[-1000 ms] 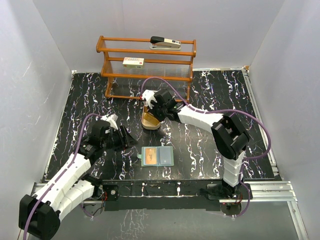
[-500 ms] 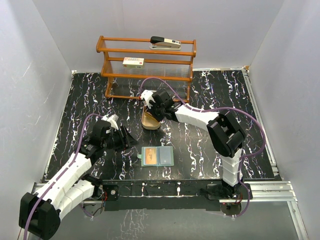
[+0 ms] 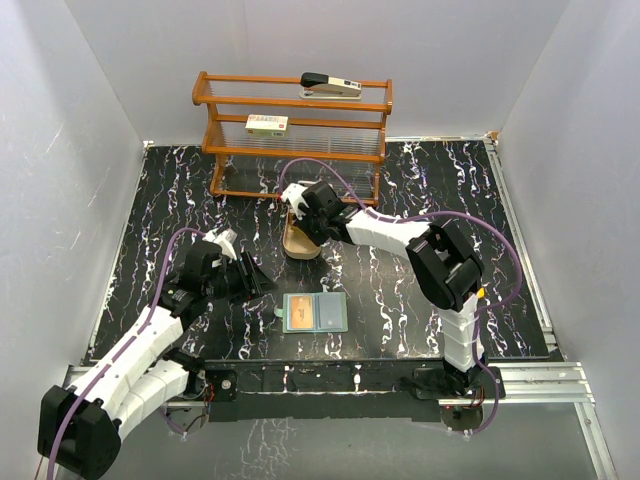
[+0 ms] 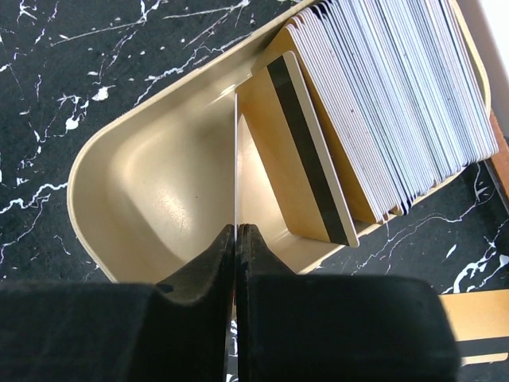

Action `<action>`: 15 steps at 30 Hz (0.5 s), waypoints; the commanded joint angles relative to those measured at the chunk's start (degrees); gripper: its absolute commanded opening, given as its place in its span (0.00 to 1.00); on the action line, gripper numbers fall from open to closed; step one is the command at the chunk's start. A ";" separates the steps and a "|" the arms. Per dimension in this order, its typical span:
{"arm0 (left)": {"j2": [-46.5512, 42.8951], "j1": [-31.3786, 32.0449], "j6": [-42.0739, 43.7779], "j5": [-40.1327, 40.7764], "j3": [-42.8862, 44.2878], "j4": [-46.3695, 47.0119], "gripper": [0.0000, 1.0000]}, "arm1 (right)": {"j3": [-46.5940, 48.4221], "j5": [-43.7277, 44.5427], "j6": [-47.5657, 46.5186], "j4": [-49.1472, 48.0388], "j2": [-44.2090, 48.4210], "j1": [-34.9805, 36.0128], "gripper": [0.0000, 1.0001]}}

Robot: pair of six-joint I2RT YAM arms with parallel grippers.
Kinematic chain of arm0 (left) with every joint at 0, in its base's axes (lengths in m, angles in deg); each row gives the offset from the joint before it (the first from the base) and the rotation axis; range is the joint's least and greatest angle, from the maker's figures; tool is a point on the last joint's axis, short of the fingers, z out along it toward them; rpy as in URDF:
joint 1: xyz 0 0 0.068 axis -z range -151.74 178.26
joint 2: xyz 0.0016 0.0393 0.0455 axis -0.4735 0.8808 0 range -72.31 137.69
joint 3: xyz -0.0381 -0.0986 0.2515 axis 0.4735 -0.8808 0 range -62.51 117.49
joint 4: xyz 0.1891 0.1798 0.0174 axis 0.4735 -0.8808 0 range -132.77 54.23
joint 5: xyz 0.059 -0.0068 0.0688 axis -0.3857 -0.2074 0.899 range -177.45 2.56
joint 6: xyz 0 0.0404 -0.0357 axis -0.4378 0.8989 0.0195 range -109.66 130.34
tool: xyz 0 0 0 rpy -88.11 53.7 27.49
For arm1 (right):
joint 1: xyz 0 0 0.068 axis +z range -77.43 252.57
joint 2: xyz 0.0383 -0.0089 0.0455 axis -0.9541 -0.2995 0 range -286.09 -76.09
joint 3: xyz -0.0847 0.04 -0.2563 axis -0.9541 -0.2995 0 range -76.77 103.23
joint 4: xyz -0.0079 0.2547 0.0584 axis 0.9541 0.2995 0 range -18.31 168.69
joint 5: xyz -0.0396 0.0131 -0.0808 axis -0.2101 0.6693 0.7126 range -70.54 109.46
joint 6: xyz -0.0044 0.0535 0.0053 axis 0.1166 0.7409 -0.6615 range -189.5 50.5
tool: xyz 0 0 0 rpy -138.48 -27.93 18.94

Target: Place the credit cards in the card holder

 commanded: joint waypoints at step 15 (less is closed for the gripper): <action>2.54 0.34 0.46 -2.92 1.22 2.56 0.46 | -4.46 -1.54 10.89 -2.98 14.09 -1.12 0.00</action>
